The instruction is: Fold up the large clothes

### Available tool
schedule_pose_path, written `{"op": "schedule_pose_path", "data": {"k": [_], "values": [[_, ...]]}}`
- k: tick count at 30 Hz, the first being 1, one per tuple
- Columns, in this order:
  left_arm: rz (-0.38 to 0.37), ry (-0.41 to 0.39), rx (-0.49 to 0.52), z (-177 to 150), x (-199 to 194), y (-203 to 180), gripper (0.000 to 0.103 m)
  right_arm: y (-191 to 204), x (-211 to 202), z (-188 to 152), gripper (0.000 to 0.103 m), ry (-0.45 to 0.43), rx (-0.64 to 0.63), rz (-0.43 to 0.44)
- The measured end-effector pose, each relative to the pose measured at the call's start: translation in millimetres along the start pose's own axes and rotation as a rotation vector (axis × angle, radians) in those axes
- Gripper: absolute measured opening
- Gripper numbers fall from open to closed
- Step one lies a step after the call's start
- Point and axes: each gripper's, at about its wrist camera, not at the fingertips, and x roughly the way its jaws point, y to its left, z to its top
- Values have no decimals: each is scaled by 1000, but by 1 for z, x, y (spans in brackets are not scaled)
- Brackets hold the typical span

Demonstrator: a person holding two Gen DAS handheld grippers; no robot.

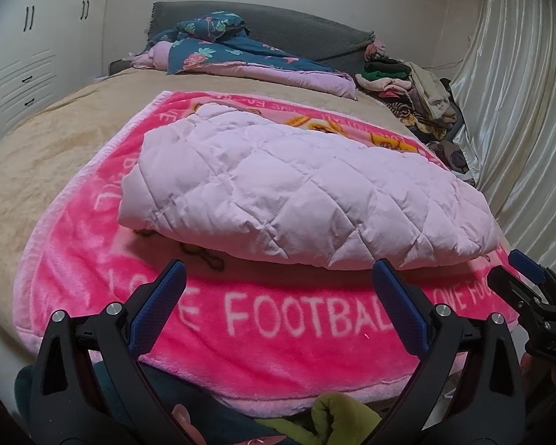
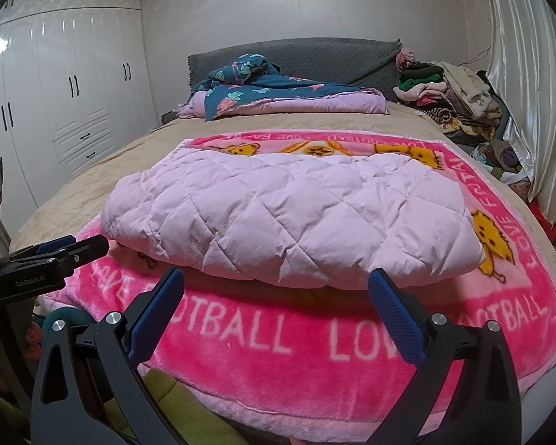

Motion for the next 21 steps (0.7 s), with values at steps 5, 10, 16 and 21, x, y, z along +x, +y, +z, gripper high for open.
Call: {"op": "schedule_pose_path", "data": {"k": [5,10,16,21], "values": [[3,3,1,0,-1,-1,94,-1,0,0,99,0,-1,-1],[3,5,-1,0,-2,-1,94,0,0,0,99,-1,-2,-5],[9,11,0,0,-2,-1,94,-1,-1,0,99,-1,0,-7],[5,18,1,-2,-1,-1,94,-2,-1,0,99,0,-2,-11]]}}
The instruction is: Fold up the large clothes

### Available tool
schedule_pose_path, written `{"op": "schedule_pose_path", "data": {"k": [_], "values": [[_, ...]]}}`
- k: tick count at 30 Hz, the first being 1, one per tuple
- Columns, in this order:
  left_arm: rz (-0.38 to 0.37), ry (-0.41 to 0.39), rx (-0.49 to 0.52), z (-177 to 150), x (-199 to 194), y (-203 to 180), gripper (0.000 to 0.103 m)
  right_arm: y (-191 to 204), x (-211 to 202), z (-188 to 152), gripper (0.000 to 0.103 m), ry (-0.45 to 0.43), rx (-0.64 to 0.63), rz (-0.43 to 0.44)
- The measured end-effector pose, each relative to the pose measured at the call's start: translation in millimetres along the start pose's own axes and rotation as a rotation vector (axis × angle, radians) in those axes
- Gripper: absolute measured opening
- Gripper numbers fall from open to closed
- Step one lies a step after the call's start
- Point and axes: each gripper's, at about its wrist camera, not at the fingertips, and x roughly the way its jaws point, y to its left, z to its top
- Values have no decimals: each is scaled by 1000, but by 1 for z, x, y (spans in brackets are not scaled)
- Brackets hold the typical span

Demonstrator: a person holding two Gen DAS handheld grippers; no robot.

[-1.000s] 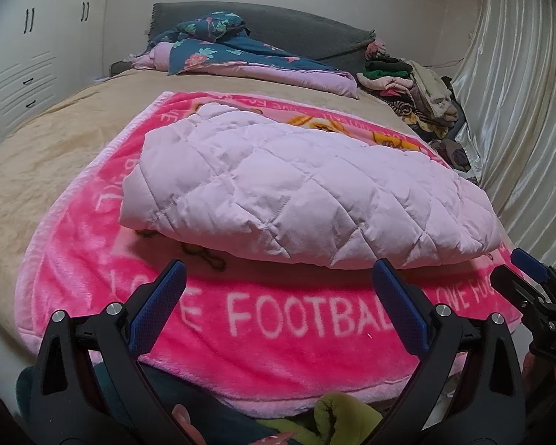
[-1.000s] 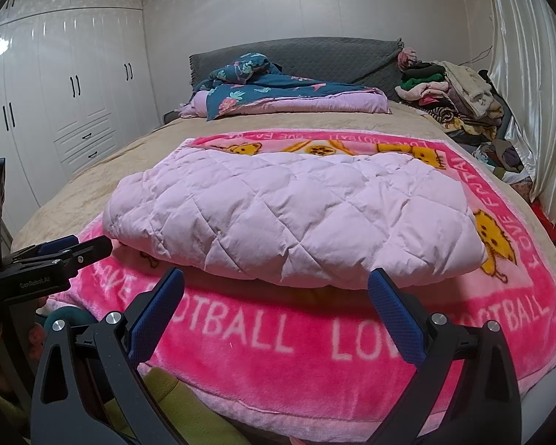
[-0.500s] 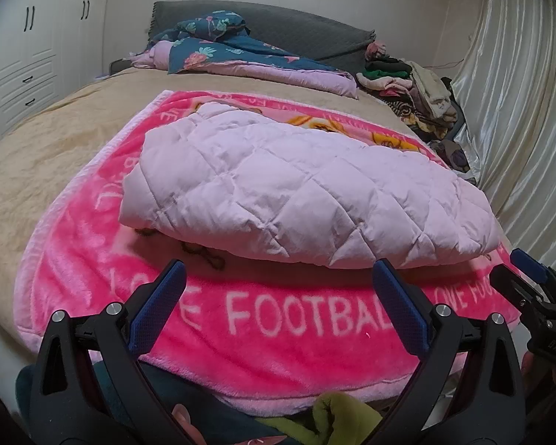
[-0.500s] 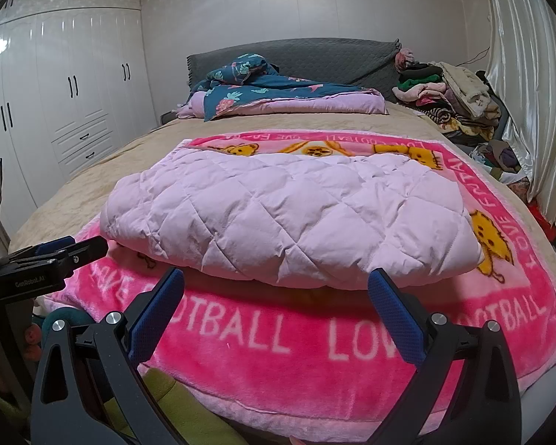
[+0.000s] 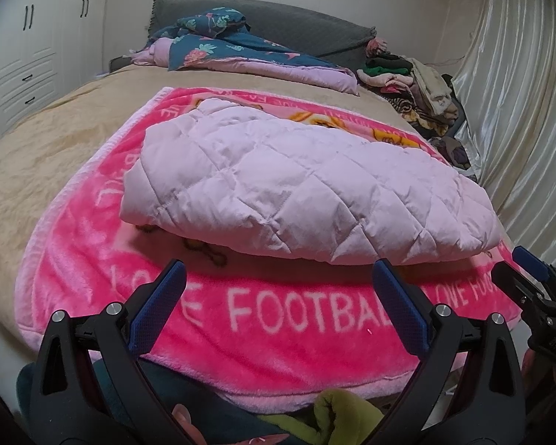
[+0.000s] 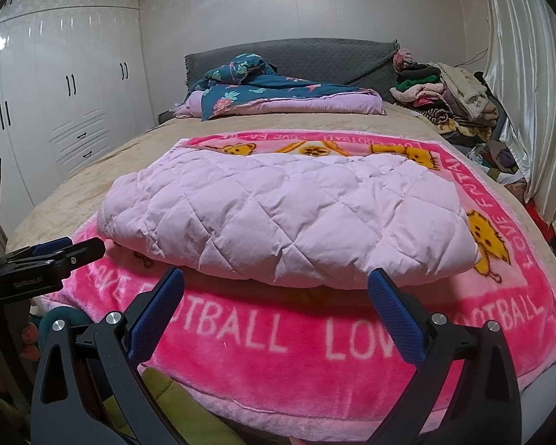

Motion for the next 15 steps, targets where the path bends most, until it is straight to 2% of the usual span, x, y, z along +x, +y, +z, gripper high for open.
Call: {"op": "schedule_pose_path", "data": {"k": [10,15], "values": [[-36,2,3,0,0,2,94,-6,-3,2,99,-11,8,-50],[3,7,-1,3,3,6,94,-32,-10,0,99,-25,55,-132]]}}
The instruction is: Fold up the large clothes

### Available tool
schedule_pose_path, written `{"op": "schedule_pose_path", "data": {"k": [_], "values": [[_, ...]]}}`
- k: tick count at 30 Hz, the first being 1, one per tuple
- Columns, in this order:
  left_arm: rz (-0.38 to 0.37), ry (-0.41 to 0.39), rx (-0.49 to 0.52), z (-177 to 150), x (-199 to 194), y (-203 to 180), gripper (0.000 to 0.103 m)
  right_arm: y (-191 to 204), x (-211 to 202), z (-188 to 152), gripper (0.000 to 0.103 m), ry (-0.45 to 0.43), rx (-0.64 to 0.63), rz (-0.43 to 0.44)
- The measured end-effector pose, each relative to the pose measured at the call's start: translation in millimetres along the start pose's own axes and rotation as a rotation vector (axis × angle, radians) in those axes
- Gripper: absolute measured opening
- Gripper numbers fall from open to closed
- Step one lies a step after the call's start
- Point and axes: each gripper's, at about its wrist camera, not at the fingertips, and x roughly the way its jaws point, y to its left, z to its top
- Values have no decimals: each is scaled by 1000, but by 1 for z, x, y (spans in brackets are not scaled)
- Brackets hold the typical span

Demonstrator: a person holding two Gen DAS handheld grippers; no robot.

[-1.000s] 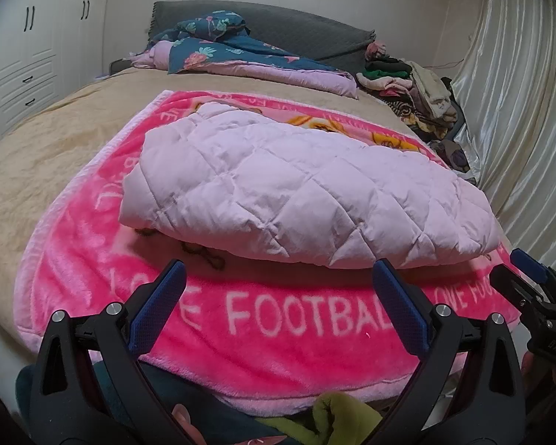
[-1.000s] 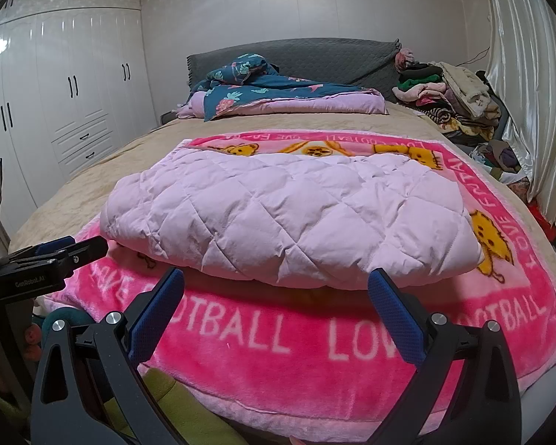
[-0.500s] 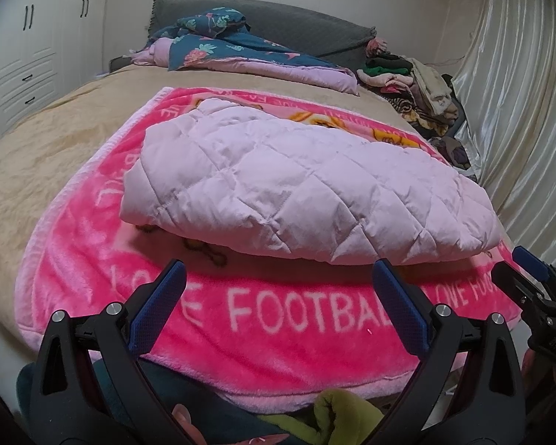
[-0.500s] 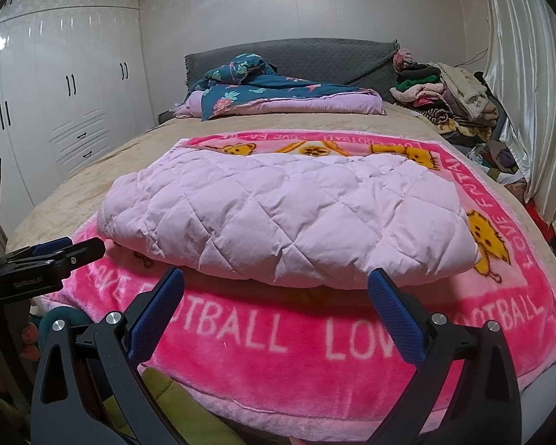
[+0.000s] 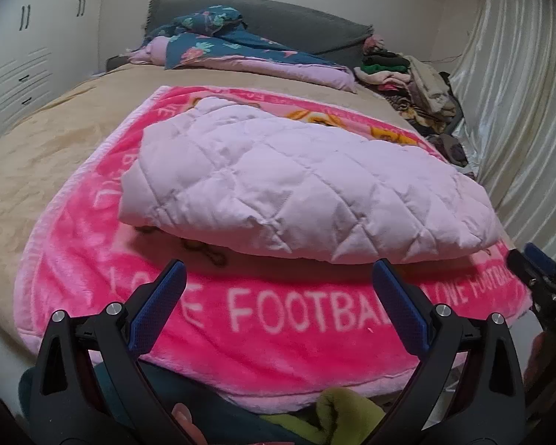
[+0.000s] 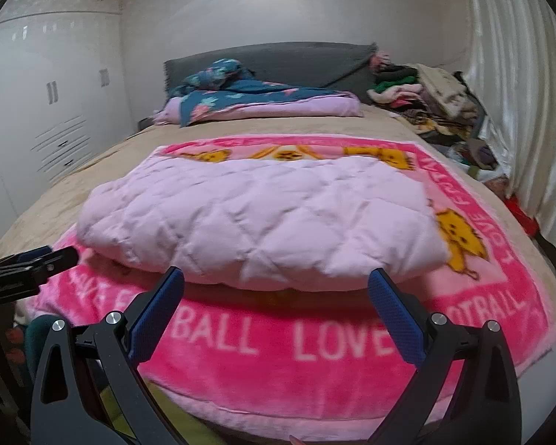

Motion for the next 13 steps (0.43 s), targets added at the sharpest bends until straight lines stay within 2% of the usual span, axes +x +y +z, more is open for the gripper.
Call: {"op": "schedule_pose_path", "data": {"k": [4,6,8,11,13], "values": [[35,0,-38,7,6,18,94,-44,-3,-6,99,-3,72,-108],[68,-9,-71,14,9,35,94,-80,-6,-12,99,-3,143,-190],[113,-11,-118,26,16,64,94,-137,-10,-27,99,4,257,-304],[236,-37,-209,51,24,131,94,-227,-17,-61,99,37,401,-519],[354,-54,-262,71,32,187,94,-288,-23,-93,99,82,500,-665]]}}
